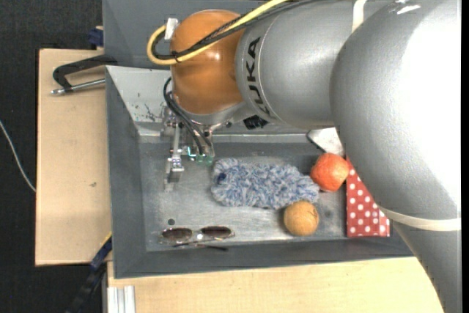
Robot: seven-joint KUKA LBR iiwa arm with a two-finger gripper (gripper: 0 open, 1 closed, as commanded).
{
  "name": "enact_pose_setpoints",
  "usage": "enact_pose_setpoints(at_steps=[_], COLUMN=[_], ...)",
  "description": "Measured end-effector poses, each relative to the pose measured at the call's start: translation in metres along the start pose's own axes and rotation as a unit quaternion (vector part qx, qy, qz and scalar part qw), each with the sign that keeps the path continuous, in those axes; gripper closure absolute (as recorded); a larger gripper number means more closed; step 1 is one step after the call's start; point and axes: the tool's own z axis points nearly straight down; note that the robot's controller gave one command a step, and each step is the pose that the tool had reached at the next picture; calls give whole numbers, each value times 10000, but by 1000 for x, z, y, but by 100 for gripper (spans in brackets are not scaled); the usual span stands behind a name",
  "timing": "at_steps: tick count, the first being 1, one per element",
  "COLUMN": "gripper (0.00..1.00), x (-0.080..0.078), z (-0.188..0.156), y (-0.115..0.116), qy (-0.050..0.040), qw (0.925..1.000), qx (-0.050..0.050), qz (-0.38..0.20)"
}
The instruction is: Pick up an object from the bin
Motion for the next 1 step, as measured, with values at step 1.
enact_pose_setpoints(at_steps=[1], gripper=[0], x=[-2], z=[-4], y=[-1], qy=[-27], qw=[10000], qx=[-5], qz=[8])
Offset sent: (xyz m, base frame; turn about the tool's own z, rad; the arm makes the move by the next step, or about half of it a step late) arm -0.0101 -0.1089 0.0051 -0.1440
